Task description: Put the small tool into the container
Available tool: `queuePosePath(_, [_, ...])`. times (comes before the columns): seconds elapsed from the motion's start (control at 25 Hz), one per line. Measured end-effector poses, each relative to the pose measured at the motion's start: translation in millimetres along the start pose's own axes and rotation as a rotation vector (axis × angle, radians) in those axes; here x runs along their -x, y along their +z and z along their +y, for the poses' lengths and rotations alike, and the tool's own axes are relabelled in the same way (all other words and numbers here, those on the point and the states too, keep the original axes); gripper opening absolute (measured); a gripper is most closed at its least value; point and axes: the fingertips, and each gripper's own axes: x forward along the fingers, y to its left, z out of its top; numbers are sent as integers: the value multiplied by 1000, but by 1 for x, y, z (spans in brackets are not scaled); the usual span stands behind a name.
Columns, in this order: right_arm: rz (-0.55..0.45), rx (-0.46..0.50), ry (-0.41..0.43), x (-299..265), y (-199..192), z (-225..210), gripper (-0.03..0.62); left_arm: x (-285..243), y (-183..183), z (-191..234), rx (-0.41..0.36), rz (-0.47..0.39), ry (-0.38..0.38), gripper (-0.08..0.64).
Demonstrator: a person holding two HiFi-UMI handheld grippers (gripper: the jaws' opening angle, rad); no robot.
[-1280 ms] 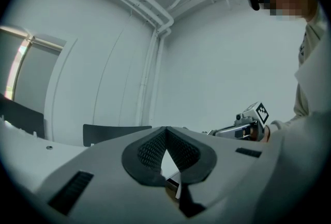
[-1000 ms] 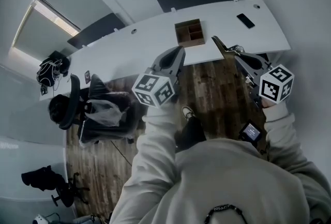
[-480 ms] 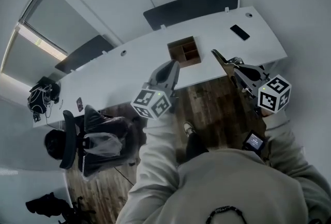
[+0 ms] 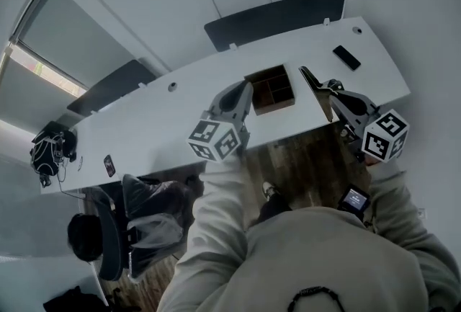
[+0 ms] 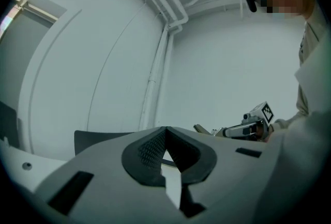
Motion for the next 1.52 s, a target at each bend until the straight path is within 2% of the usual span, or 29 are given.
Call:
queuePosePath(0.12, [12, 46, -21, -40, 17, 0, 25, -13, 9, 31, -15, 1, -43, -5])
queuePosePath(0.28, [50, 71, -33, -80, 32, -1, 25, -27, 9, 73, 12, 10, -75, -5])
queuePosePath(0.48, [73, 97, -74, -116, 33, -16, 25, -42, 11, 109, 26, -7, -113, -5])
queuePosePath(0.56, [72, 91, -64, -128, 31, -18, 25, -46, 9, 120, 31, 1, -114, -5])
queuePosePath(0.92, [57, 107, 29, -182, 43, -47, 25, -61, 12, 159, 9, 21, -51, -5])
queuePosePath(1.36, [87, 137, 142, -235, 44, -84, 25, -96, 13, 190, -12, 26, 28, -5])
queuePosePath(1.52, [54, 84, 216, -239, 53, -95, 25, -111, 15, 196, -22, 15, 63, -5])
